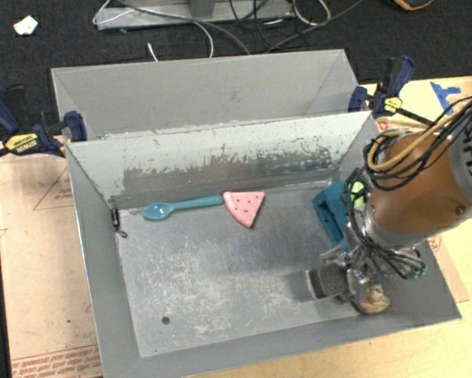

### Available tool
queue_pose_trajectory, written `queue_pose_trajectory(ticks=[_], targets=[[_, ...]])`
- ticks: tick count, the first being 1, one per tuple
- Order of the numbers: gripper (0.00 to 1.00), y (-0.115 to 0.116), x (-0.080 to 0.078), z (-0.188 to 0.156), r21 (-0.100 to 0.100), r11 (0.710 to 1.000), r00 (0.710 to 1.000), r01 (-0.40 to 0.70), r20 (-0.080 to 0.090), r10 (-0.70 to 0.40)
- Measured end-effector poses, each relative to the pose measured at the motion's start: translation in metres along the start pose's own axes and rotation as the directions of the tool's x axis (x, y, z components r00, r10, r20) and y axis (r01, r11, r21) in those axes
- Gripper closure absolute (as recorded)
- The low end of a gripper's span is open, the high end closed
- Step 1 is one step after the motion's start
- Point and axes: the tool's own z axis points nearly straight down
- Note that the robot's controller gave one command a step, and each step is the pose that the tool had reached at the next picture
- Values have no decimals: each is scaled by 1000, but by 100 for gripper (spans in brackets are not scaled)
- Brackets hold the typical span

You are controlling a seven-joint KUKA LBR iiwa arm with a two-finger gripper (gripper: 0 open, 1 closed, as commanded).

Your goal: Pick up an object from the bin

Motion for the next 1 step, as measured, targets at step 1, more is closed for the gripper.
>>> queue_pose_trajectory(ticks=[1], targets=[[100,0,0,-24,0,1000,1000,-1,1,1]])
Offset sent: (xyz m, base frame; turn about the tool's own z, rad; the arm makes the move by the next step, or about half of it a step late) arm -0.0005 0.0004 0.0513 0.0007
